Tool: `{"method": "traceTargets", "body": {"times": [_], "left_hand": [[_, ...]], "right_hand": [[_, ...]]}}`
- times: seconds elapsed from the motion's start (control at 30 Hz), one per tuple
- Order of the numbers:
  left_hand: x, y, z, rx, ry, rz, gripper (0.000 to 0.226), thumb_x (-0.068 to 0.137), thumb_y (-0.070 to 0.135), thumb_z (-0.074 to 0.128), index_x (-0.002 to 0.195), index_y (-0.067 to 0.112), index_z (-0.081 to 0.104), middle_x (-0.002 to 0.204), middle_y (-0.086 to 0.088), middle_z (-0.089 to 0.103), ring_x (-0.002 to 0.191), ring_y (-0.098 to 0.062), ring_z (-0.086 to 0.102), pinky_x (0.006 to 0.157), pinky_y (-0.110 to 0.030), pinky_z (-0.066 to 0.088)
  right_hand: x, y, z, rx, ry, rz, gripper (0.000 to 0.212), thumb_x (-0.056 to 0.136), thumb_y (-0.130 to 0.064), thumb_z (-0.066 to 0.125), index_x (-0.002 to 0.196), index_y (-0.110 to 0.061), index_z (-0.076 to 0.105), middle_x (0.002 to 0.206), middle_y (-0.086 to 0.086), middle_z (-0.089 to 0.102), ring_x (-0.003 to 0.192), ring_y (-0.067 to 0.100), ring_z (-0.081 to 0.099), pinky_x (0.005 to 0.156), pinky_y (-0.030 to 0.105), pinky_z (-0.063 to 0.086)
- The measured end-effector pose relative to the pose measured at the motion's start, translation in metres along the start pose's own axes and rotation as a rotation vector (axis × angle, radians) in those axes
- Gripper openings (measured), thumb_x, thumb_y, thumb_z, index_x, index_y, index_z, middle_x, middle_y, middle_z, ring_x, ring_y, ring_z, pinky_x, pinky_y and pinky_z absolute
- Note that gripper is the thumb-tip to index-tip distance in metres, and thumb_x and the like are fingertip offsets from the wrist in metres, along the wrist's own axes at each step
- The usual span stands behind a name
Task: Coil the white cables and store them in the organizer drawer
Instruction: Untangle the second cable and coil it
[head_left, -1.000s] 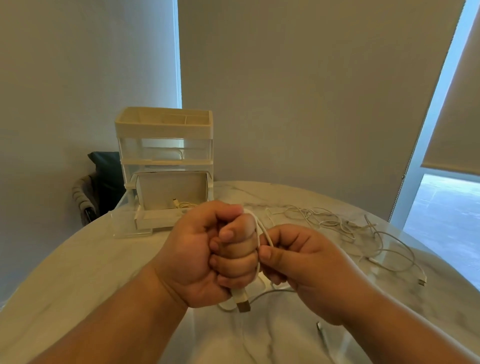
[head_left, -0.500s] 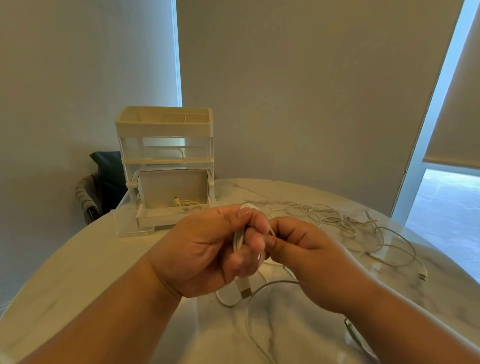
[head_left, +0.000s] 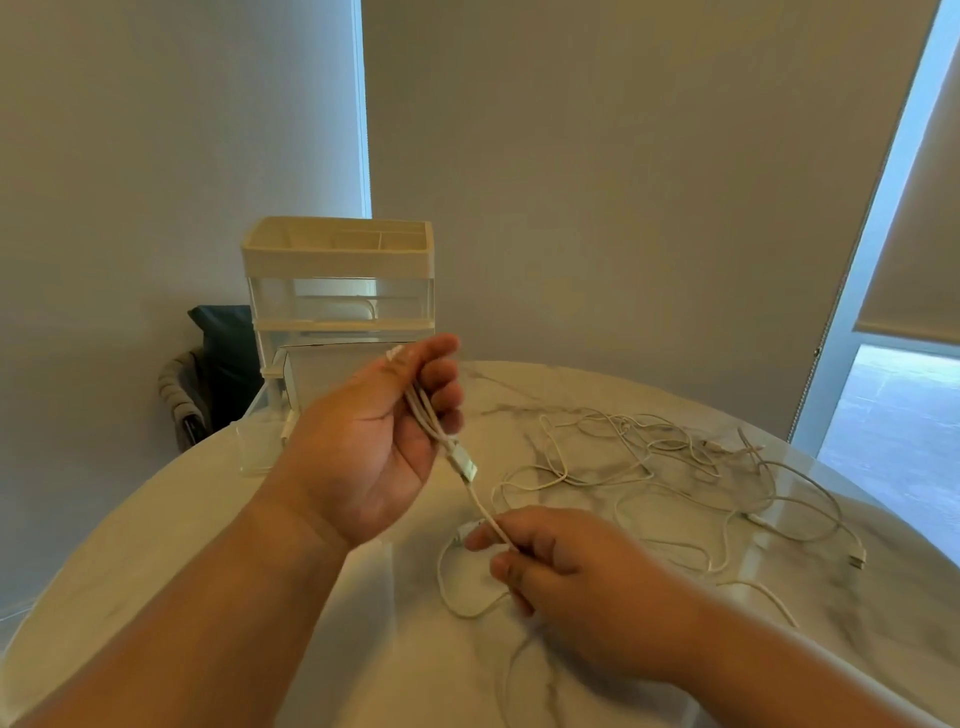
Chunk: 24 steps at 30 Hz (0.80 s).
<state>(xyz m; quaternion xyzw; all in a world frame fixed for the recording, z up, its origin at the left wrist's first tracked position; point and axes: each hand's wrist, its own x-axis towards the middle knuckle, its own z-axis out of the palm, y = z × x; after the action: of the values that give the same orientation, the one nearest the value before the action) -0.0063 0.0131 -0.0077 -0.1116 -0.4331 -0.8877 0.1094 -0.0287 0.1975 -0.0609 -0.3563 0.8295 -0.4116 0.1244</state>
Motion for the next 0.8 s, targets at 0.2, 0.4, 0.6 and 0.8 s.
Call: {"method": "traceTargets", "body": {"times": [0.2,0.4,0.6,0.8], "left_hand": [[-0.001,-0.020,-0.004,0.796,-0.007,0.181,0.028,0.103,0.014,0.042,0.105,0.021,0.070,0.092,0.003,0.076,0.090,-0.012,0.071,0.084,-0.027,0.053],[-0.011,-0.035,0.004,1.445,-0.236,0.210,0.025,0.103,0.021,0.046,0.111,0.032,0.067,0.096,0.018,0.068,0.091,0.005,0.062,0.076,-0.009,0.047],[-0.013,-0.039,0.008,1.353,-0.302,0.141,0.036,0.105,0.040,0.036,0.085,0.023,0.061,0.076,0.005,0.059,0.073,-0.009,0.055,0.073,-0.038,0.050],[-0.016,-0.040,0.015,1.410,-0.358,-0.030,0.036,0.100,0.051,0.037,0.073,0.033,0.053,0.075,0.014,0.055,0.073,-0.002,0.052,0.075,-0.031,0.047]], "right_hand": [[-0.004,-0.001,-0.016,-0.086,0.051,-0.053,0.021,0.099,-0.023,0.059,0.110,-0.034,0.072,0.069,-0.013,0.060,0.067,0.000,0.058,0.072,0.023,0.051],[-0.009,-0.011,-0.023,-0.066,0.252,-0.137,0.020,0.098,-0.018,0.059,0.099,-0.027,0.077,0.087,-0.016,0.073,0.079,-0.002,0.063,0.075,0.019,0.049],[-0.013,-0.012,-0.036,-0.155,0.364,-0.212,0.024,0.096,-0.016,0.061,0.086,-0.032,0.077,0.088,-0.025,0.071,0.091,-0.003,0.065,0.077,0.009,0.044],[-0.015,-0.008,-0.045,-0.393,0.443,-0.279,0.024,0.092,-0.024,0.061,0.089,-0.045,0.072,0.086,-0.024,0.067,0.090,0.001,0.062,0.073,0.013,0.043]]}}
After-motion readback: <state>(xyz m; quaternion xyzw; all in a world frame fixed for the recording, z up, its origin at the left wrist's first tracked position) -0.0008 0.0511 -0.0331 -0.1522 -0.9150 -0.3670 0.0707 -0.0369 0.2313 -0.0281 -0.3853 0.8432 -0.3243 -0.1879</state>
